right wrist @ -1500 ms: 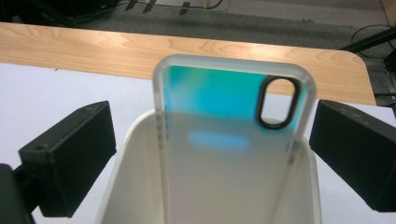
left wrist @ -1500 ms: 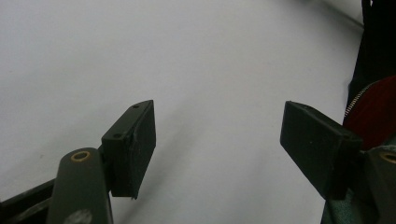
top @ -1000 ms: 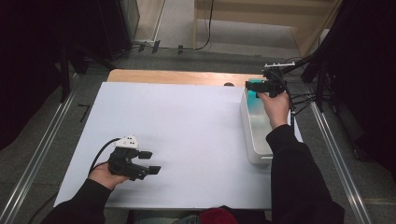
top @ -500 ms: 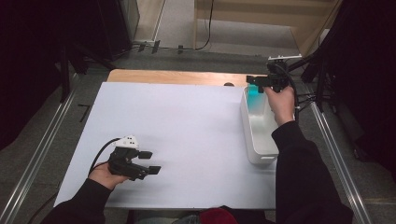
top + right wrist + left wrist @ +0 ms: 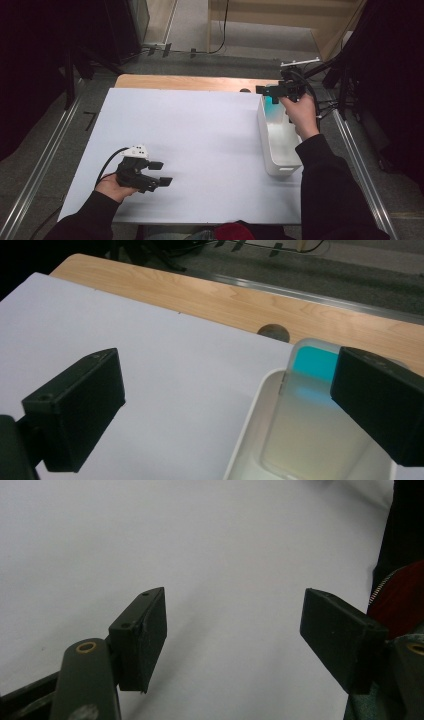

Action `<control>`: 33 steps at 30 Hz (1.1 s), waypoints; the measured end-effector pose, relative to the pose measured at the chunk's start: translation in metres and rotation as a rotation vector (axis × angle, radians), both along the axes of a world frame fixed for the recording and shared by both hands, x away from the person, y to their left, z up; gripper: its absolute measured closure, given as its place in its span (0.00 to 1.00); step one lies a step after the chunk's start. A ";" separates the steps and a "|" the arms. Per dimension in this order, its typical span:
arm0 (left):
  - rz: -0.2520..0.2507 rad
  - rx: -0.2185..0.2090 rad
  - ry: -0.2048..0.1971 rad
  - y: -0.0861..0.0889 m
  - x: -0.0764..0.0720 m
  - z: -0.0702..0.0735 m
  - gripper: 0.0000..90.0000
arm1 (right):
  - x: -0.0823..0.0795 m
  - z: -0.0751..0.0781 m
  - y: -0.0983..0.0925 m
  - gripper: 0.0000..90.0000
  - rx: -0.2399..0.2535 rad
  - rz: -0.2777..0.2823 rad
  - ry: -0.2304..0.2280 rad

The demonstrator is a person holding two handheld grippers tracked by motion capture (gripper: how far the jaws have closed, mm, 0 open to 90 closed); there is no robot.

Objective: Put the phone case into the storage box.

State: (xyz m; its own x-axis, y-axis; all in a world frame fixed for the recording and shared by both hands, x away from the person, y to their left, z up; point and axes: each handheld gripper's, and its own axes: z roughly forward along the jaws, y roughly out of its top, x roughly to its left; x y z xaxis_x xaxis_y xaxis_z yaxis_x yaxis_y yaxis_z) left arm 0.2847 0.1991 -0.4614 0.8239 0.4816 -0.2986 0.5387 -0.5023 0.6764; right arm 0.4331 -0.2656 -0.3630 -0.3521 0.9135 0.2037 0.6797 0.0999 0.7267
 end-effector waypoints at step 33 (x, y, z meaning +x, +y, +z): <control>0.005 0.000 0.002 0.002 0.000 0.000 0.30 | -0.055 -0.014 0.044 0.08 -0.011 0.187 -0.005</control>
State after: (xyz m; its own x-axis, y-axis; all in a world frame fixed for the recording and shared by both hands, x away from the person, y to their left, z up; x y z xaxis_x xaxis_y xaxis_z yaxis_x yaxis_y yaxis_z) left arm 0.2846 0.2008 -0.4616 0.8208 0.4860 -0.3002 0.5426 -0.4990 0.6757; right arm 0.3783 -0.2213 -0.3772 -0.5175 0.8339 0.1920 0.6444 0.2322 0.7286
